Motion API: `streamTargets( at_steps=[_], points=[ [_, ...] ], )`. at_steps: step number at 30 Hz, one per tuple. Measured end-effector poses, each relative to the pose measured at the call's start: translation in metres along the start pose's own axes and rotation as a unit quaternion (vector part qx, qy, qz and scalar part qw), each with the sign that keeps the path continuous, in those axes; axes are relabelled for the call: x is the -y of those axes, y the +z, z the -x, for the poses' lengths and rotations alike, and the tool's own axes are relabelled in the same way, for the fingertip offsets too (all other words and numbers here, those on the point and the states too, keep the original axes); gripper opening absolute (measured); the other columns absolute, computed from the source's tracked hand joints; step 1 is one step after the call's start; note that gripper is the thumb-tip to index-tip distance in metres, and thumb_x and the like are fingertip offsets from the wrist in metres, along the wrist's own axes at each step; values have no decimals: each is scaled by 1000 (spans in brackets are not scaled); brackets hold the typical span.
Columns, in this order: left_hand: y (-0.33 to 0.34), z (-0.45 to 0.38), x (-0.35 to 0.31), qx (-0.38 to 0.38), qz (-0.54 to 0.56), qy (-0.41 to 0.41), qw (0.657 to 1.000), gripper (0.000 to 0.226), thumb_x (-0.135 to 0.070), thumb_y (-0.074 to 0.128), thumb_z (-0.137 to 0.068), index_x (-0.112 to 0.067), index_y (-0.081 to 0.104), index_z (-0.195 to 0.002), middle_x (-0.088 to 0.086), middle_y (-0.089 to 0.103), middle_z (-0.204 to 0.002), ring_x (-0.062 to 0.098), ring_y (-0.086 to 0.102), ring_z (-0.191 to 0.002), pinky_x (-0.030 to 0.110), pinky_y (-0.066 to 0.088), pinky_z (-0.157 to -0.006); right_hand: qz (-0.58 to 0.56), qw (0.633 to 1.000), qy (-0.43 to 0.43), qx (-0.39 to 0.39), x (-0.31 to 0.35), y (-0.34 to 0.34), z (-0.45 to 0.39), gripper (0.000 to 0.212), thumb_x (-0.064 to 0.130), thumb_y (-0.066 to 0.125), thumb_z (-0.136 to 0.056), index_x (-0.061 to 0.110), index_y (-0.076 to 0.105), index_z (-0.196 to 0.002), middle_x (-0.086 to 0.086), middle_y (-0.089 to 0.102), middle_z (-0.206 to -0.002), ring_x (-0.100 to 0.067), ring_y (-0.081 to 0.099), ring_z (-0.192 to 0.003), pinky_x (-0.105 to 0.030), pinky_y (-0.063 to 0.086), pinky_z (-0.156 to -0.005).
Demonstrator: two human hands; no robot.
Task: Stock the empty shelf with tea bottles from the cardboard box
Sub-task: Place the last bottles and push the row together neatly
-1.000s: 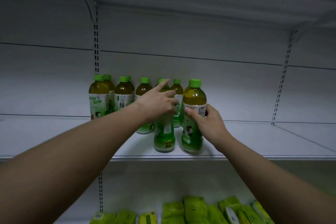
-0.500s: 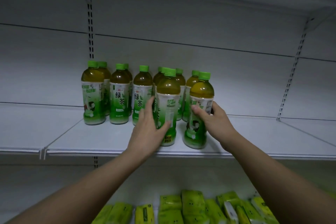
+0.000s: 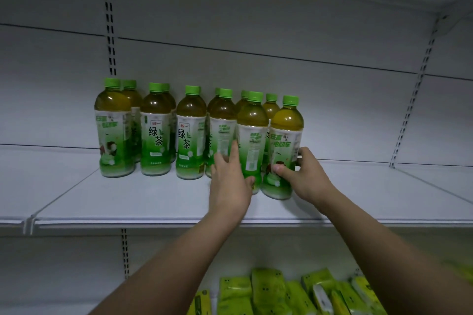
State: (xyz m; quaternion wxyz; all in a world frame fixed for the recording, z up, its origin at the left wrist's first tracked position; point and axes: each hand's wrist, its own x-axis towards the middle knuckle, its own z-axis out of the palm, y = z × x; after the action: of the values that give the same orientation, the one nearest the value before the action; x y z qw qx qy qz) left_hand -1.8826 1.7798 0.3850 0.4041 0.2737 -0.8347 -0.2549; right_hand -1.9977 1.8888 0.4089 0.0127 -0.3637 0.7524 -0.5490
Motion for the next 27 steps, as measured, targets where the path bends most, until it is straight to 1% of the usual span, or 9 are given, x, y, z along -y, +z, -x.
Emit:
streamTargets(
  at_steps=[4,8,13,17,19,21,23,24,27],
  points=[
    [17,-14,0,-31,-27,-9,999,83,-20,68,-86,-23,16,-151,7,34,-142,29,45,-126,42,42,-101,21,1000,-9,-20,-7,7,-21,36,28,72,-85,25,45,-109,22,51,-87,-10,57,-86,-31,51,-78],
    [30,-24,1,-53,-43,-22,997,68,-15,65,-87,-17,27,-144,8,40,-137,32,55,-113,43,49,-87,10,999,-17,-44,-19,16,-36,30,29,71,-86,25,47,-105,23,53,-86,4,54,-78,-17,42,-61],
    [38,-32,3,-77,-39,-18,996,56,-9,64,-86,-17,34,-132,8,55,-126,34,60,-106,47,51,-83,1,999,-7,-54,-29,24,-49,29,32,69,-87,27,46,-106,22,55,-89,-10,59,-88,-30,48,-76],
    [35,-29,3,-64,-51,-22,996,40,-3,57,-87,-15,41,-122,9,60,-112,34,61,-99,45,50,-79,-4,999,-2,-42,-30,28,-50,30,26,67,-89,25,43,-108,10,56,-102,-13,57,-93,-18,43,-66],
    [30,-24,2,-58,-47,-11,997,40,-4,55,-87,-15,44,-124,8,58,-117,31,60,-102,43,50,-82,-1,1000,24,-13,-27,28,-44,33,23,64,-91,23,41,-114,7,54,-110,-13,55,-96,-14,41,-64],
    [23,-18,2,-55,-52,33,997,45,-10,55,-89,-17,44,-132,4,50,-127,27,58,-106,39,49,-84,28,998,56,-9,-20,26,-36,40,27,61,-93,14,41,-125,-1,53,-119,-17,54,-100,-24,47,-73],
    [11,-12,7,-61,-72,93,991,51,-18,55,-89,-21,40,-139,0,46,-130,22,55,-109,36,49,-84,81,990,54,-101,-7,24,-30,49,34,56,-95,8,39,-133,-9,52,-129,-25,56,-109,-39,51,-86],
    [2,-10,13,-72,-79,116,987,53,-21,55,-89,-23,39,-140,-2,47,-130,19,53,-111,35,49,-85,108,980,24,-166,1,24,-27,45,35,53,-96,9,41,-131,-10,53,-128,-27,56,-110,-43,51,-88],
    [-35,-18,36,-125,-92,137,978,53,-25,57,-88,-25,40,-139,-5,52,-129,15,48,-116,33,47,-92,124,944,-103,-288,35,37,-18,15,29,47,-96,19,49,-107,-1,57,-108,-23,58,-96,-40,51,-76]
  ],
)
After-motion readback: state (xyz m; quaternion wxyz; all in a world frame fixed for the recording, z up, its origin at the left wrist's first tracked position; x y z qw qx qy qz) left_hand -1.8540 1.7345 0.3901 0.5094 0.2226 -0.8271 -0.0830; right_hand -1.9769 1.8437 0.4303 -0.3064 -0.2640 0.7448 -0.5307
